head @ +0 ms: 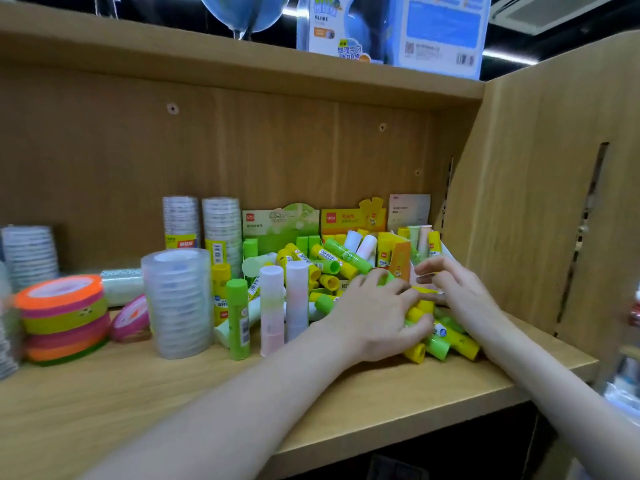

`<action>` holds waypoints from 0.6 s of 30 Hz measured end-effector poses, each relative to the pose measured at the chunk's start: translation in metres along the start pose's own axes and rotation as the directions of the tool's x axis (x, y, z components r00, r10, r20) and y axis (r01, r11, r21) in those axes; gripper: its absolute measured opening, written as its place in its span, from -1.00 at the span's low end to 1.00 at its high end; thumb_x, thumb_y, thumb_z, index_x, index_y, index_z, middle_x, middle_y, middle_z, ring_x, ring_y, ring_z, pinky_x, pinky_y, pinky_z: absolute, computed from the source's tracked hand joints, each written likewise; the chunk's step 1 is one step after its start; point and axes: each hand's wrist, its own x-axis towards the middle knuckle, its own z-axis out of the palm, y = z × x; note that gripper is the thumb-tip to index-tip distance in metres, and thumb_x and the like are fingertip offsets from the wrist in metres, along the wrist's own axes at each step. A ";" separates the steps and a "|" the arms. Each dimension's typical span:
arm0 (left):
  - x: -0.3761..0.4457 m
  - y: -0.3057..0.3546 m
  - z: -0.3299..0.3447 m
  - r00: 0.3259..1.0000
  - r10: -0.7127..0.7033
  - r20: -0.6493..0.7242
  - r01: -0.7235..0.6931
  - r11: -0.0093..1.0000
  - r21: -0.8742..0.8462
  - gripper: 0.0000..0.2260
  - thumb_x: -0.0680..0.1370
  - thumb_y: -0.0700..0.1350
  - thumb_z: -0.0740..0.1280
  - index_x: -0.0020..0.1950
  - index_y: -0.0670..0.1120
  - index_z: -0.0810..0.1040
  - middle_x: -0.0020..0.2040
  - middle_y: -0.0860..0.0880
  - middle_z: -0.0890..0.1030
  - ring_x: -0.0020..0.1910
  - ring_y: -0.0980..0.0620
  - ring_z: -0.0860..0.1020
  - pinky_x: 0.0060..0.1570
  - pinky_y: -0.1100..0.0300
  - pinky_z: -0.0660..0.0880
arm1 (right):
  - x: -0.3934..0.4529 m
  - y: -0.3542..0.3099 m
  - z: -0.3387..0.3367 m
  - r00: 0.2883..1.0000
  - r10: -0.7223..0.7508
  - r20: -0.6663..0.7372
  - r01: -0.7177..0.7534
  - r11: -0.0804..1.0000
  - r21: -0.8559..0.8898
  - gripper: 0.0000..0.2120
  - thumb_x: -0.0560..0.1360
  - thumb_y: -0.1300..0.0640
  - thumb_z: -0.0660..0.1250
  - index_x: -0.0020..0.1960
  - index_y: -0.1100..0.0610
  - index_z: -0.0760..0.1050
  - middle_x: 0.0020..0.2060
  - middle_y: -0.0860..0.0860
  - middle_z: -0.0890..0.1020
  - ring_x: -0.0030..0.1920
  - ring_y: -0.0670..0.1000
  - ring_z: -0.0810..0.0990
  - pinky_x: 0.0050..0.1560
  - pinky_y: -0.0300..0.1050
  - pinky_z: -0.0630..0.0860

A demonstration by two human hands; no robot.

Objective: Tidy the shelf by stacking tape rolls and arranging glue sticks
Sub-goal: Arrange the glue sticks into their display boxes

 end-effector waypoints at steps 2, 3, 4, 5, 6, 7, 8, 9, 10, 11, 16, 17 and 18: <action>0.000 -0.003 0.000 1.000 -0.014 0.015 0.014 1.000 0.011 -0.20 0.31 0.29 -0.31 0.37 0.02 0.35 0.38 0.02 0.37 0.42 -0.10 0.16 0.36 0.00 0.11 | -0.002 0.001 -0.003 0.998 -0.024 -0.054 0.021 0.998 -0.064 -0.72 0.53 0.38 0.06 -0.15 0.12 0.47 -0.19 0.01 0.52 -0.12 -0.08 0.53 -0.14 -0.25 0.55; 0.000 -0.003 0.000 0.999 -0.022 0.023 0.022 1.000 0.018 -0.19 0.31 0.30 -0.32 0.37 0.01 0.35 0.38 0.01 0.36 0.43 -0.10 0.14 0.37 0.00 0.08 | -0.002 0.002 -0.004 0.997 -0.028 -0.073 0.021 0.996 -0.092 -0.73 0.53 0.37 0.08 -0.17 0.10 0.46 -0.20 0.00 0.53 -0.12 -0.04 0.54 -0.14 -0.19 0.55; 0.000 -0.003 -0.001 0.999 -0.028 0.027 0.028 0.999 0.026 -0.17 0.30 0.30 -0.33 0.36 -0.01 0.36 0.39 0.01 0.36 0.44 -0.09 0.13 0.38 -0.01 0.06 | -0.001 0.003 -0.006 0.996 -0.034 -0.086 0.023 0.992 -0.121 -0.74 0.52 0.37 0.10 -0.18 0.10 0.46 -0.20 0.00 0.53 -0.13 -0.02 0.55 -0.15 -0.15 0.53; 0.000 -0.003 -0.001 0.999 -0.032 0.032 0.031 0.999 0.035 -0.16 0.30 0.30 -0.34 0.35 -0.02 0.36 0.38 0.00 0.36 0.45 -0.08 0.13 0.39 -0.02 0.04 | -0.001 0.003 -0.008 0.995 -0.039 -0.093 0.025 0.989 -0.147 -0.75 0.51 0.36 0.12 -0.19 0.09 0.46 -0.20 0.00 0.54 -0.14 0.00 0.56 -0.17 -0.14 0.53; 0.000 -0.003 -0.001 0.999 -0.032 0.038 0.030 0.999 0.043 -0.16 0.30 0.30 -0.35 0.35 -0.04 0.36 0.39 -0.01 0.37 0.45 -0.06 0.13 0.40 -0.02 0.03 | 0.001 0.002 -0.011 0.995 -0.046 -0.093 0.029 0.985 -0.169 -0.76 0.51 0.36 0.13 -0.19 0.09 0.45 -0.20 0.01 0.55 -0.15 0.02 0.57 -0.17 -0.13 0.53; 0.001 -0.004 -0.001 0.998 -0.030 0.047 0.028 0.998 0.049 -0.16 0.31 0.31 -0.35 0.35 -0.04 0.35 0.39 -0.02 0.36 0.45 -0.04 0.12 0.41 -0.03 0.01 | 0.003 0.001 -0.015 0.994 -0.058 -0.092 0.039 0.979 -0.200 -0.76 0.50 0.37 0.14 -0.18 0.08 0.46 -0.20 0.01 0.56 -0.15 0.03 0.58 -0.16 -0.10 0.54; 0.001 -0.004 -0.001 0.998 -0.029 0.061 0.026 0.998 0.053 -0.18 0.33 0.32 -0.34 0.37 -0.04 0.34 0.40 -0.01 0.35 0.46 -0.03 0.12 0.42 -0.04 0.00 | 0.007 0.000 -0.019 0.993 -0.084 -0.088 0.060 0.967 -0.247 -0.77 0.50 0.36 0.15 -0.16 0.09 0.46 -0.19 -0.01 0.57 -0.14 0.03 0.58 -0.12 -0.07 0.54; 0.001 -0.005 -0.002 0.996 -0.034 0.085 0.029 0.998 0.057 -0.22 0.38 0.33 -0.30 0.39 -0.03 0.31 0.42 -0.01 0.32 0.47 -0.02 0.10 0.43 -0.06 -0.02 | 0.013 -0.002 -0.022 0.990 -0.119 -0.076 0.090 0.947 -0.307 -0.79 0.49 0.35 0.17 -0.14 0.09 0.48 -0.18 -0.03 0.58 -0.11 0.03 0.57 -0.06 -0.04 0.53; 0.001 -0.006 -0.003 0.992 -0.045 0.117 0.039 0.998 0.058 -0.29 0.44 0.33 -0.25 0.41 -0.01 0.28 0.44 0.00 0.29 0.48 -0.03 0.07 0.43 -0.09 -0.03 | 0.019 -0.004 -0.023 0.986 -0.157 -0.048 0.129 0.921 -0.367 -0.81 0.50 0.34 0.19 -0.10 0.09 0.50 -0.15 -0.05 0.58 -0.08 0.02 0.56 -0.02 -0.03 0.52; 0.001 -0.006 -0.005 0.987 -0.061 0.151 0.054 0.997 0.054 -0.36 0.50 0.32 -0.18 0.43 0.01 0.25 0.46 0.02 0.25 0.49 -0.04 0.04 0.43 -0.13 -0.05 | 0.027 -0.006 -0.023 0.981 -0.195 -0.006 0.174 0.891 -0.420 -0.82 0.50 0.33 0.21 -0.05 0.10 0.52 -0.10 -0.04 0.59 -0.05 0.01 0.55 0.02 -0.04 0.51; 0.000 -0.005 -0.008 0.975 -0.094 0.201 0.090 0.995 0.031 -0.50 0.58 0.23 -0.06 0.45 0.05 0.19 0.49 0.04 0.17 0.50 -0.08 -0.02 0.40 -0.21 -0.02 | 0.075 -0.017 -0.004 0.918 -0.273 0.289 0.397 0.647 -0.651 -0.72 0.53 0.25 0.24 0.22 0.14 0.50 0.16 0.02 0.57 0.14 -0.02 0.48 0.18 -0.19 0.35; 0.000 -0.005 -0.007 0.975 -0.095 0.200 0.091 0.995 0.030 -0.50 0.58 0.24 -0.07 0.45 0.05 0.19 0.49 0.04 0.16 0.50 -0.08 -0.03 0.40 -0.21 -0.02 | 0.084 -0.018 0.001 0.907 -0.236 0.348 0.418 0.604 -0.678 -0.69 0.53 0.23 0.24 0.27 0.13 0.46 0.21 0.02 0.55 0.21 0.00 0.46 0.20 -0.19 0.31; 0.000 -0.005 -0.007 0.976 -0.095 0.195 0.090 0.995 0.031 -0.50 0.58 0.24 -0.07 0.45 0.05 0.19 0.49 0.04 0.16 0.50 -0.07 -0.04 0.41 -0.22 -0.04 | 0.093 -0.017 0.007 0.901 -0.176 0.397 0.421 0.576 -0.701 -0.65 0.54 0.20 0.25 0.32 0.10 0.42 0.24 0.03 0.53 0.27 0.03 0.43 0.22 -0.17 0.29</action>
